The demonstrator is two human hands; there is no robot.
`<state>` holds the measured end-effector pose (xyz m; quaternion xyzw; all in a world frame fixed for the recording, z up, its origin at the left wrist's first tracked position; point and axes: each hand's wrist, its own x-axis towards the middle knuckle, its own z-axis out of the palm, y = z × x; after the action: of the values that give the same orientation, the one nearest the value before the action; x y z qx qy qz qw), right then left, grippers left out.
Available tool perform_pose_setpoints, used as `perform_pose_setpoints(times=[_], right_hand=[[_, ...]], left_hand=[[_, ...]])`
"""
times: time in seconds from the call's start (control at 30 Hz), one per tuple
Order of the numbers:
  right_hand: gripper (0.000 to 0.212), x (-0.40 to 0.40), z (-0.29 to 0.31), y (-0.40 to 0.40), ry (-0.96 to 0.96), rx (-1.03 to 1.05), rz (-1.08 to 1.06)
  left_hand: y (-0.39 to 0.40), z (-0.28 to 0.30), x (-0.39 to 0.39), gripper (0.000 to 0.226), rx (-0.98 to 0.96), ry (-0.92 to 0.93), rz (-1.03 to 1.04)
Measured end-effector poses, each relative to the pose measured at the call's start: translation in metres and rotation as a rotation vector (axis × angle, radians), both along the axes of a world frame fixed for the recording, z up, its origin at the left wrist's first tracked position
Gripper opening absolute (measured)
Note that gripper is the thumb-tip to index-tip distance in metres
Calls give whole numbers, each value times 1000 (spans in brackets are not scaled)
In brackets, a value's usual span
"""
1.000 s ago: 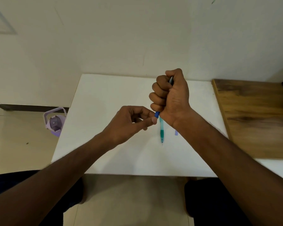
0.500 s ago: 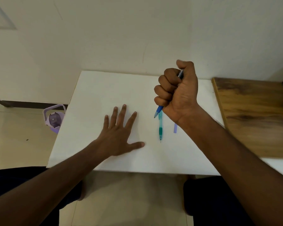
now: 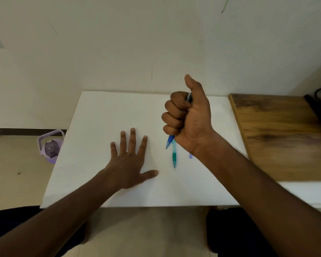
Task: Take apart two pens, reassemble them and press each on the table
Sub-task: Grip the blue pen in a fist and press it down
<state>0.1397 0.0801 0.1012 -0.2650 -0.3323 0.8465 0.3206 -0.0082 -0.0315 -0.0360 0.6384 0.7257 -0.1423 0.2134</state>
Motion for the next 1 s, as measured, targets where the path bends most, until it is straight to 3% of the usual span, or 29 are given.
perform_pose_setpoints(times=[0.33,0.57,0.73,0.9,1.0], right_hand=[[59,1,2,-4,-4,26,-27],[56,2,2,-3,-5,53,-31],[50,2,-1,2,-9,4,-44],[60,6,0,1,12,0,-48],[54,6,1,0,-3,0,-98]], left_hand=[[8,10,6,128,-54,19,19],[13,9,-3,142,189,-61,61],[10,-7,-4,132,52,-41,-71],[11,-9,-4,133,51,-41,-89],[11,-9,-2,134,39,-41,-76]])
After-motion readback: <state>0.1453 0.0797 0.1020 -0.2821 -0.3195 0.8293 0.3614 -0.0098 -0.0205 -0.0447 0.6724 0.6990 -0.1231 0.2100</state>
